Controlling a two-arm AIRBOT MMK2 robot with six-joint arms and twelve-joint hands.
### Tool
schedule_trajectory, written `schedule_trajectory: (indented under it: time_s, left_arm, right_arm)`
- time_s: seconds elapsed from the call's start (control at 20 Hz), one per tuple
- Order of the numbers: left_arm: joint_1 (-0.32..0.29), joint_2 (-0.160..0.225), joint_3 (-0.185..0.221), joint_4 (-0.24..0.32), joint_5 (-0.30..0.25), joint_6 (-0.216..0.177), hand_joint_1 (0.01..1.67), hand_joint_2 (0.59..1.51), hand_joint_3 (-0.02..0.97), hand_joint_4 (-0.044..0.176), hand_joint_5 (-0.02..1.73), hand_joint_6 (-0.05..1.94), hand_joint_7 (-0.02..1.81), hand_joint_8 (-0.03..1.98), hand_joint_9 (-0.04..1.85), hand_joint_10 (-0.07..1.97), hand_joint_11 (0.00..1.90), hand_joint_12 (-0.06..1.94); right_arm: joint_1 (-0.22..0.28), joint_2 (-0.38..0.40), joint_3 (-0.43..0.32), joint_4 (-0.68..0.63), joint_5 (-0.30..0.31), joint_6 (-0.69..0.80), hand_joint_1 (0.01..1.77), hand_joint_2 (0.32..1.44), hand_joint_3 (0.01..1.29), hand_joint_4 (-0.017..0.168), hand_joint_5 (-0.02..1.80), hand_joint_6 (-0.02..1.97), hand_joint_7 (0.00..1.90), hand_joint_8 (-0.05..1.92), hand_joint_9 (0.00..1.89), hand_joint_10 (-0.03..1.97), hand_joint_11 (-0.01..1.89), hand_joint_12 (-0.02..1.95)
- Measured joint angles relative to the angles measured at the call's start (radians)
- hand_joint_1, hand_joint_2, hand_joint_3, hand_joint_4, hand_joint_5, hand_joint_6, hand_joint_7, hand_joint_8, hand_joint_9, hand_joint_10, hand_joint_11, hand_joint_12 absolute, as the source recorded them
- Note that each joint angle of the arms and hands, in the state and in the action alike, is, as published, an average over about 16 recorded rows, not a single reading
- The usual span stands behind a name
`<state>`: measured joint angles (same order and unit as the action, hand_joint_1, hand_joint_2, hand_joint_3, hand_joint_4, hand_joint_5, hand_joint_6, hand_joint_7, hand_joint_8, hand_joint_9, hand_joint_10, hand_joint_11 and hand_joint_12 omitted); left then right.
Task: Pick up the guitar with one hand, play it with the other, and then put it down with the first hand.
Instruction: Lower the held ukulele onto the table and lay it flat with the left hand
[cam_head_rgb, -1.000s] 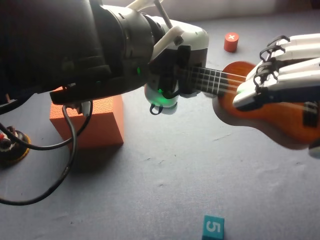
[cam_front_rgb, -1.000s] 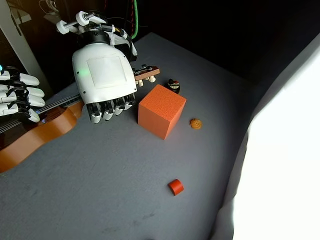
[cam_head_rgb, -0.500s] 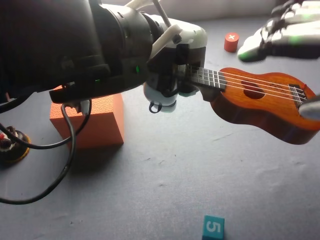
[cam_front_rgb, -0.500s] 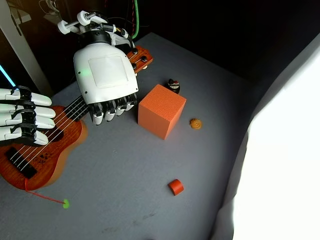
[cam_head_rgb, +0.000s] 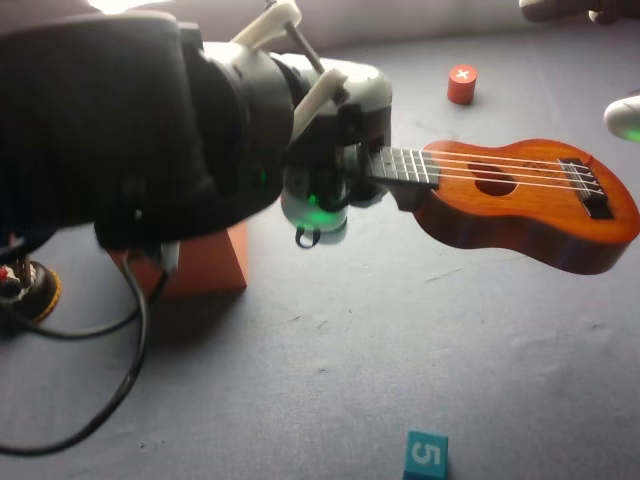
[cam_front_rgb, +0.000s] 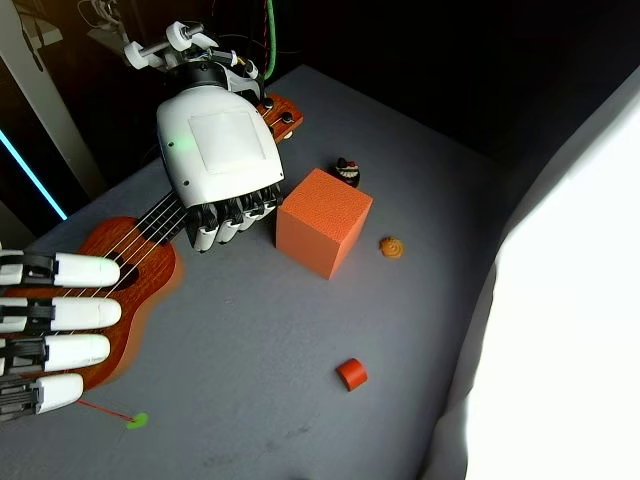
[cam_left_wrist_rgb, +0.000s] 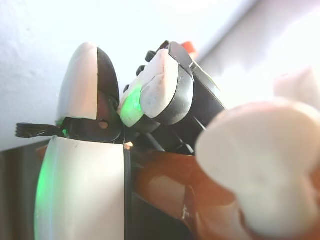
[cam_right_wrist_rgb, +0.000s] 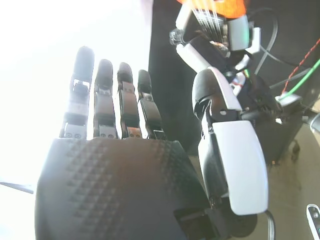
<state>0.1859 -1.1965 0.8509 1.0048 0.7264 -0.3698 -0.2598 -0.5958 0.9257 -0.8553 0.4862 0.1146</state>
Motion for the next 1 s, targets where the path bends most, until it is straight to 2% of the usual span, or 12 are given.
schedule_trajectory:
  time_s: [0.2,0.5,1.0]
  left_arm:
    - [0.047,0.014,-0.021,0.092,0.011,-0.124,1.55,1.053,-0.013,-0.003,1.30,1.89,1.33,1.95,1.40,1.95,1.48,1.92]
    - [0.134,0.030,-0.044,0.241,0.012,-0.301,1.55,1.053,-0.013,-0.003,1.30,1.89,1.33,1.95,1.40,1.95,1.48,1.92]
    - [0.258,0.012,-0.028,0.438,0.000,-0.487,1.55,1.052,-0.014,-0.003,1.30,1.89,1.33,1.95,1.40,1.95,1.48,1.92]
  right_arm:
    - [-0.001,-0.002,0.004,0.030,-0.015,-0.004,0.54,1.31,0.01,-0.002,0.08,0.33,0.20,0.01,0.02,0.47,0.02,0.96]
    - [-0.004,-0.002,0.002,0.024,-0.004,-0.005,0.54,1.31,0.01,-0.002,0.08,0.29,0.18,0.01,0.02,0.42,0.02,0.84]
    - [-0.007,-0.002,-0.002,0.011,0.020,-0.006,0.54,1.31,0.01,-0.002,0.09,0.22,0.17,0.01,0.02,0.40,0.02,0.73]
